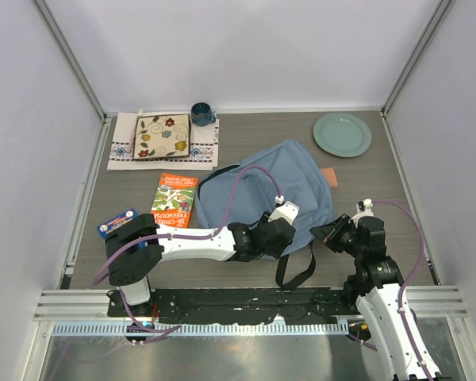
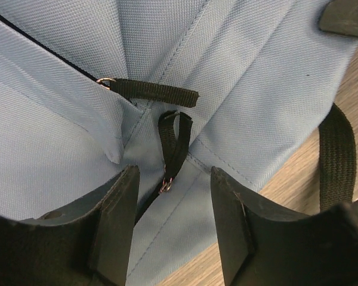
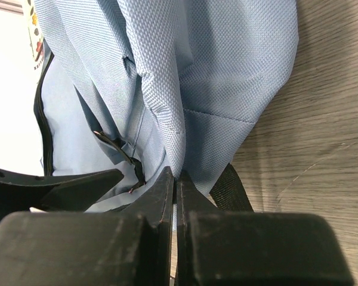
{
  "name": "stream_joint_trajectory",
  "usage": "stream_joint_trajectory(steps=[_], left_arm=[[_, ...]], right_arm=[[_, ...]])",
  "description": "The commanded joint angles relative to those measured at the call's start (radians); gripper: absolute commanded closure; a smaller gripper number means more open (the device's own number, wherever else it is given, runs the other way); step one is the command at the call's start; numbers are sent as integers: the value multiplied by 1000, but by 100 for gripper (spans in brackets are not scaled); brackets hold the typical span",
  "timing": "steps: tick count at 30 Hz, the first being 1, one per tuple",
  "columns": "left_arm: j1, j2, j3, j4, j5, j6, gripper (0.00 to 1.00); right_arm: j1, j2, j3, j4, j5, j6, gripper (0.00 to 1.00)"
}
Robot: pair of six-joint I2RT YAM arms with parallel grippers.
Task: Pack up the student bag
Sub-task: Unzip the student bag at the center of the board.
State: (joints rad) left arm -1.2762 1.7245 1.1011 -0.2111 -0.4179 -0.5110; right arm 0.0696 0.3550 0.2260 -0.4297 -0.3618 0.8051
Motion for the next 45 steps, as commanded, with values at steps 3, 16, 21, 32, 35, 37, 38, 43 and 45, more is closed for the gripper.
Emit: stream_joint_trajectory(steps=[3,16,21,32,35,37,38,43,45], left_arm=[[-2,32,39,76,-36,8,50],[23,58,34,133,-22,3,68],[34,69,31,139,8,-6,65],[37,75,10,116,27,-11,83],[37,63,-3,115,31,-18,87],[37,47,-10,122,34,-21,95],[35,41,-17,122,36,-23,100],[35,1,-49,125,30,-30,100],[35,-12,-64,137,19,-34,100]], right_arm=[[-1,-17,67,3,-28,-7,99],[-1,-31,90,-14,-34,-18,99],[-1,-34,92,-14,-35,-18,99],[-1,-31,96,-20,-20,-23,99],[-1,-27,96,-18,-14,-29,99],[1,-19,96,-20,-9,-32,99],[-1,-16,96,-20,-6,-35,99],[-1,-1,93,-17,14,-38,99],[1,4,92,-17,23,-40,99]])
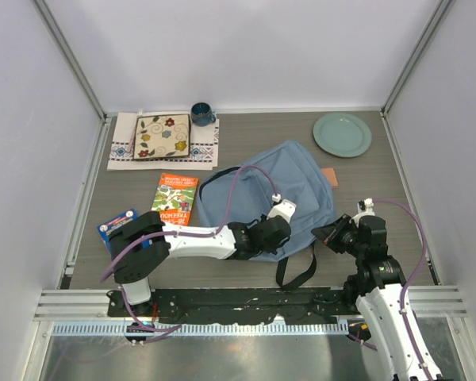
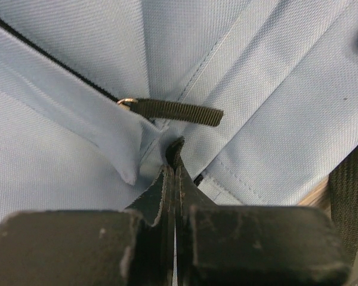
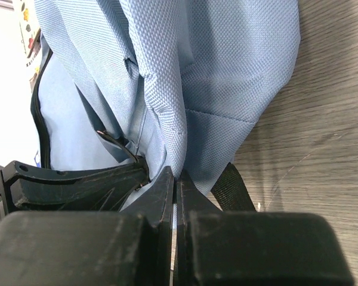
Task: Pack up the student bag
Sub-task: Unzip the student bag at the center of the board.
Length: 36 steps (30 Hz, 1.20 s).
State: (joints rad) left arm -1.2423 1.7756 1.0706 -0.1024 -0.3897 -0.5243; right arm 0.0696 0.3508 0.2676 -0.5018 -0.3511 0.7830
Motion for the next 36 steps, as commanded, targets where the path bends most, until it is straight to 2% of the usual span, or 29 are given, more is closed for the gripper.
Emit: stream_joint_trajectory(steps=[1,12,20,26,36], left_arm=[[3,-76,-46,32,-14,-20,100],[3,-117,-72,49,-54,-26,100],[3,-183,-115,-23,-150,-72,100],[4,-291,-193,-68,-228,-111,100],[3,-433,-268,-151,-305,-141,100]], right_arm=[[-1,11,47,57,21,-19,99],[-1,47,25,91,63,-7,99],[1,56,12,100,141,9,99],[-1,89,16,121,230,19,99],[-1,206,57,226,247,-31,99]])
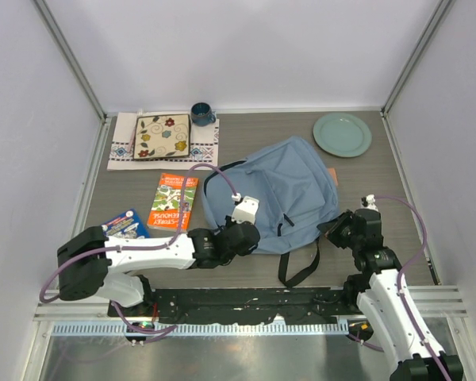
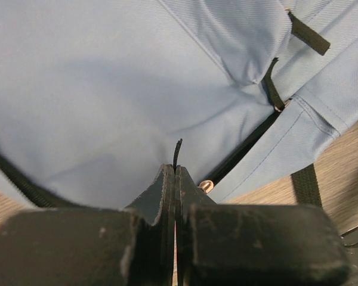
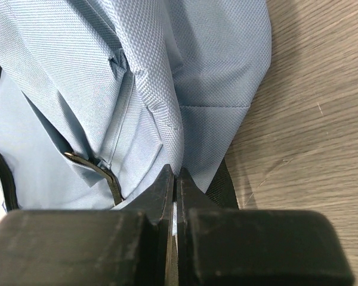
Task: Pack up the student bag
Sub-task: Unzip the student bag at the center of the board.
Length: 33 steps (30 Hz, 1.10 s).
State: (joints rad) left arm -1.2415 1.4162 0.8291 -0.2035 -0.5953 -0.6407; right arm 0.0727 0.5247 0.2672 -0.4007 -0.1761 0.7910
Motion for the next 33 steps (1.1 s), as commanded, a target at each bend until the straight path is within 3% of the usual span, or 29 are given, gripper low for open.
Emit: stream_joint_trajectory(steps=[1,9,13,16,17,19,24,26,28,33], left_arm=[[2,-86,-33,-59,-103,-27,100],[-4,-189,-84,-57,-29,1,100],[-7,-206,-105,-2,-11,-8,100],[-7,-185,-127,61,-17,-31,100],[-6,-172,-127,70,-18,-51,100],[-6,-152,-127,110,-23,-68,100],[-9,-97,-108,141,-29,-106,100],[-10,-102,-108,160,-26,-99,100],[-10,-114,-108,165,-24,-79,100],[-12,-135,-108,159,-14,-56,100]], right_arm=[[-5,40,69,132,69,-55,99],[-5,87,208,177,59,-188,99],[-5,205,242,207,63,-208,96],[-4,347,285,166,58,-210,69],[-4,369,296,122,58,-208,48],[-5,371,290,90,66,-197,40],[-4,71,221,-44,49,-101,24],[-4,-15,182,14,-157,-27,24],[1,-90,113,63,-264,138,24],[6,-186,40,45,-309,325,24]])
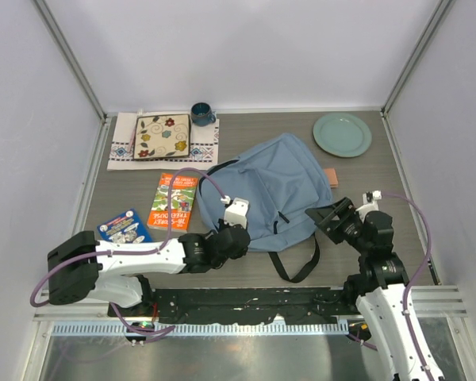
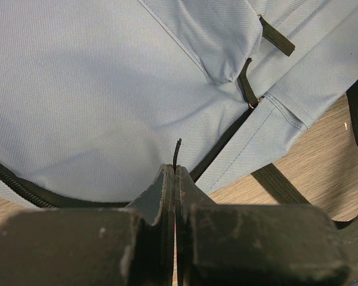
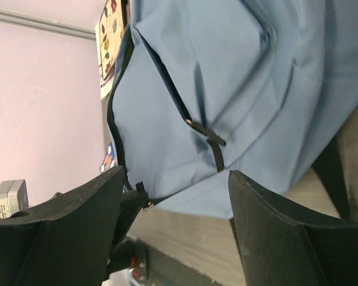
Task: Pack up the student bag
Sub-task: Unzip the student bag at the center of the board.
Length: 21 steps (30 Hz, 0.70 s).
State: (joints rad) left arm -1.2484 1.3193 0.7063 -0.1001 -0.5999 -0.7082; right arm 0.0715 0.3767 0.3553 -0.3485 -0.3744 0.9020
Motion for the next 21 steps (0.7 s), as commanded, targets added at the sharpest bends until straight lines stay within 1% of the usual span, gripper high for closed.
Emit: stream_joint_trajectory(steps=[1,4,7,10,11,12,13,14,15,16,17,18,19,21], left_arm=[[-5,-45,13,56,-8,13,100],[-5,-49,15,57,-3,18,100],[-5,-54,21,57,-1,27,100],[-5,-52,30,57,0,38,100],[-6,-52,33,59,0,38,100],[-6,-51,36,59,-1,42,100],[-6,-52,38,57,-3,42,100],[-5,-52,39,56,-5,44,100],[-5,-52,39,56,-6,46,100],[-5,-49,39,56,-9,47,100],[-6,-51,41,51,-11,44,100],[-5,-51,41,43,-12,42,100],[-6,-51,41,43,-14,41,100],[-6,-58,38,43,-15,39,100]], right_arm=[[5,-57,-58,0,-126,277,24],[14,-68,-76,-1,-135,342,24],[37,-44,-49,-40,-103,327,24],[97,23,-33,-44,-75,295,24],[120,72,-32,-29,-46,290,24],[193,94,-27,-15,-25,293,24],[235,115,-26,0,11,299,24],[287,138,-21,23,84,311,24],[334,165,-25,41,133,357,24],[431,175,-33,67,172,385,24],[473,180,-41,118,248,424,24],[508,194,-65,152,274,458,24],[577,203,-76,181,297,525,24],[634,226,-104,244,365,589,24]])
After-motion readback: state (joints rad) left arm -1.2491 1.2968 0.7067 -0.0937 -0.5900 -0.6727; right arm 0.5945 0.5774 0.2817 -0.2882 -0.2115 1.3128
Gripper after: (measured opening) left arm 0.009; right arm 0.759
